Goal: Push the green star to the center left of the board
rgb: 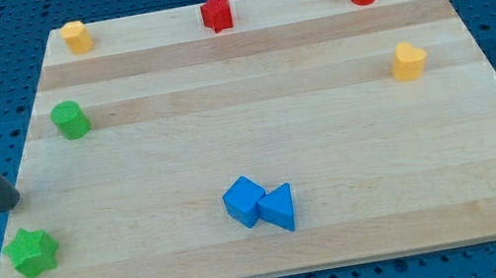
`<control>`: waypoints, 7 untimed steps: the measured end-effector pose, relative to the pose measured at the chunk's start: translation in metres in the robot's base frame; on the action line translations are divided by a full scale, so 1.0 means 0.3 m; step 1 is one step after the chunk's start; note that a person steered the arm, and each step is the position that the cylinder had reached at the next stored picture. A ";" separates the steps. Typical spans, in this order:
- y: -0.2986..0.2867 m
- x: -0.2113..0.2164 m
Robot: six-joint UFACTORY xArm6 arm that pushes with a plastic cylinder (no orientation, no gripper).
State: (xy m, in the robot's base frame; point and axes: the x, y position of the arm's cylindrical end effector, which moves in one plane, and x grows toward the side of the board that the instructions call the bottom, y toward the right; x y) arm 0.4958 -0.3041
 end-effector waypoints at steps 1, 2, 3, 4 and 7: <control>-0.002 0.140; -0.001 0.365; 0.022 0.405; 0.171 0.400; 0.195 0.354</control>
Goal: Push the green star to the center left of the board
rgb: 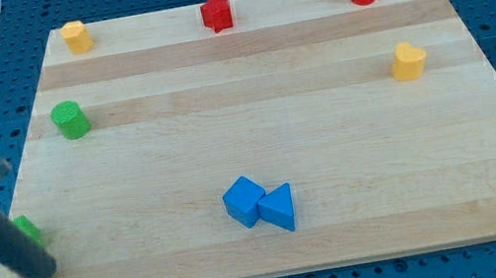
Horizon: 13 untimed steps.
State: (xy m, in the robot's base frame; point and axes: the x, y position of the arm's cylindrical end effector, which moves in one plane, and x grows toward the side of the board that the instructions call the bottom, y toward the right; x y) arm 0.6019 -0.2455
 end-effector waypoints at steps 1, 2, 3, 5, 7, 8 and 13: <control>-0.012 0.050; -0.144 -0.031; -0.196 -0.130; 0.030 -0.349; -0.043 -0.248; 0.104 -0.198; 0.123 -0.202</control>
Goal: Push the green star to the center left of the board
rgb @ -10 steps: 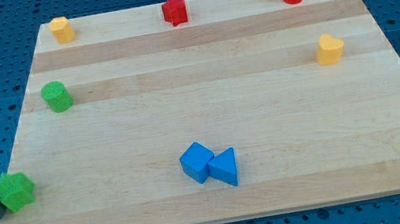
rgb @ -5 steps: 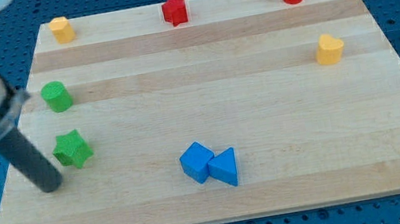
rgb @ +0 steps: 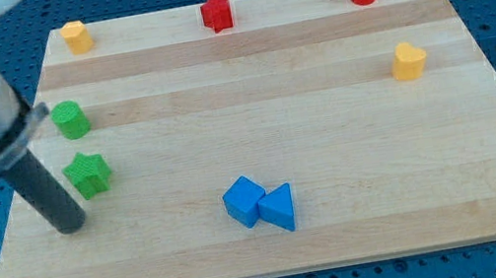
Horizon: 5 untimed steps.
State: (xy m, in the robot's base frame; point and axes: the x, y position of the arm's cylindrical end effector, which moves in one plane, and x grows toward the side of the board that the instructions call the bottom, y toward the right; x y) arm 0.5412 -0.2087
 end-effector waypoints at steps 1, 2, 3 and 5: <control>0.055 -0.021; 0.023 -0.082; -0.018 -0.124; -0.018 -0.192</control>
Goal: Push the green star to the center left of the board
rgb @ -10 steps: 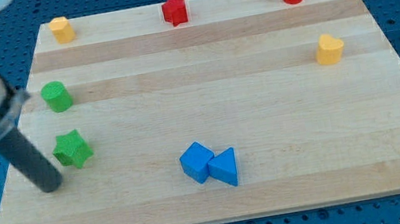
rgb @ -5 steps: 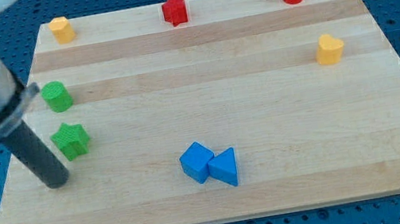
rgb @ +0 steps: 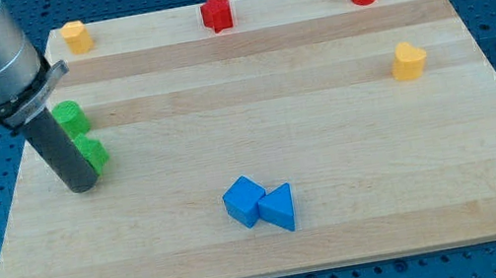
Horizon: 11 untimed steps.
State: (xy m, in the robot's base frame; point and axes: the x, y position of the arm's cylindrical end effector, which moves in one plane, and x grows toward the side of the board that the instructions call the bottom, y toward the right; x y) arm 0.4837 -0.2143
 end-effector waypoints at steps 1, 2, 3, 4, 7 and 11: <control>0.033 0.002; 0.120 0.005; 0.122 -0.041; 0.103 -0.092; 0.065 0.016; 0.019 -0.112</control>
